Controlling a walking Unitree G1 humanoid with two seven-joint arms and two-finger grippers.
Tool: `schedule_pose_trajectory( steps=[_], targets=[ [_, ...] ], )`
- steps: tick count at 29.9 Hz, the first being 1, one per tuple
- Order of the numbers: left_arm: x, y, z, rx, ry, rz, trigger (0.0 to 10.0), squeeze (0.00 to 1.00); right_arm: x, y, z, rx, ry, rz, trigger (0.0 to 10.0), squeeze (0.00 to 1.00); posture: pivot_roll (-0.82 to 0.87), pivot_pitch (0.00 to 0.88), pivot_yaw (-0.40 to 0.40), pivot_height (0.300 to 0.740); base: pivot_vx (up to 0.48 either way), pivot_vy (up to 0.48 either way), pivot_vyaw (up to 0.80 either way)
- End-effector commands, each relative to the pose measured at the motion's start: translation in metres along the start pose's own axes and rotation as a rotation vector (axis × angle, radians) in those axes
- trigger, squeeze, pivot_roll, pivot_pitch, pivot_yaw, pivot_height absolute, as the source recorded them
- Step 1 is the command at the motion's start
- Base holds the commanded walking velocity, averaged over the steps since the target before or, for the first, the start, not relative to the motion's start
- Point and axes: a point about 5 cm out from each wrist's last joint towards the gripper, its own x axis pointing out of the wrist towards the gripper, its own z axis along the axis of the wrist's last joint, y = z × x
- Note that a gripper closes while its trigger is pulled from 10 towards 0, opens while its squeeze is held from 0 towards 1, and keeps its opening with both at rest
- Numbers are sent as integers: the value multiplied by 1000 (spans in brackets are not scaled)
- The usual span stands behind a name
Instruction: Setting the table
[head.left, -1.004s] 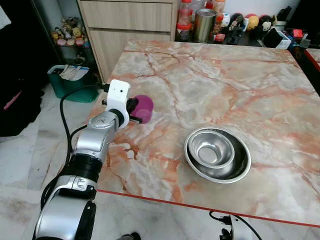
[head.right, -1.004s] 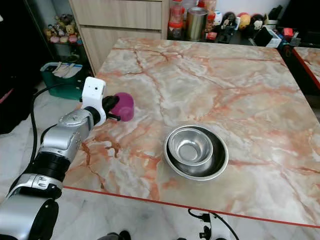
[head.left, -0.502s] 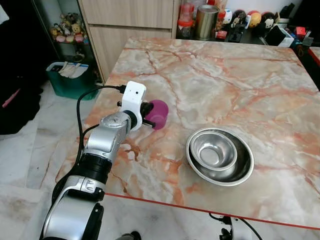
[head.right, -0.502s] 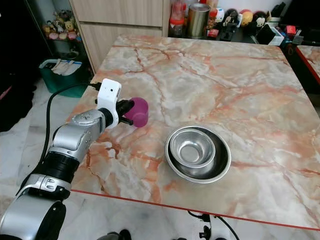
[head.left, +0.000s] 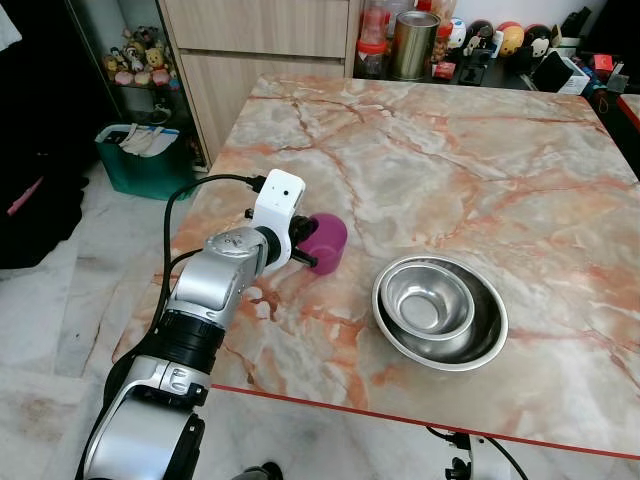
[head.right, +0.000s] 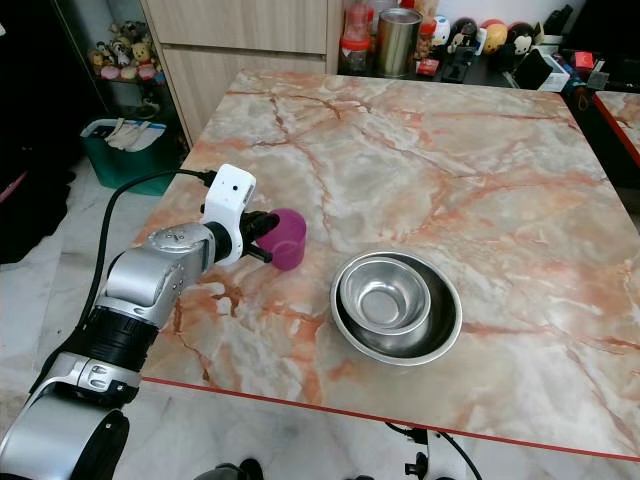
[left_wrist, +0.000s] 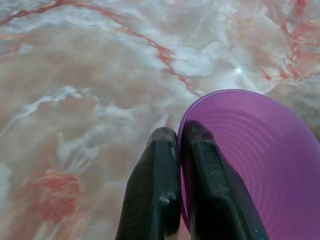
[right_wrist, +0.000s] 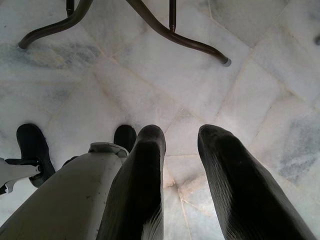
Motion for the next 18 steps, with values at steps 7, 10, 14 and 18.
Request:
schedule_pose_trajectory(
  steps=[7, 10, 14, 18],
  targets=[
    [1, -3, -10, -2, 42, -5, 10000, 0, -1, 0, -5, 14, 12, -8, 10000, 0, -26, 122, 2, 740, 0, 0, 0],
    [0, -3, -10, 1, 48, -7, 10000, 0, -1, 0, -5, 16, 12, -6, 10000, 0, -24, 124, 2, 740, 0, 0, 0],
    [0, -3, -10, 6, 55, -11, 10000, 0, -1, 0, -5, 13, 14, -5, 10000, 0, -24, 128, 2, 740, 0, 0, 0],
    [0, -5, -11, 14, 58, -25, 10000, 118, -1, 0, -5, 16, 14, -6, 10000, 0, -24, 128, 2, 740, 0, 0, 0]
  ],
)
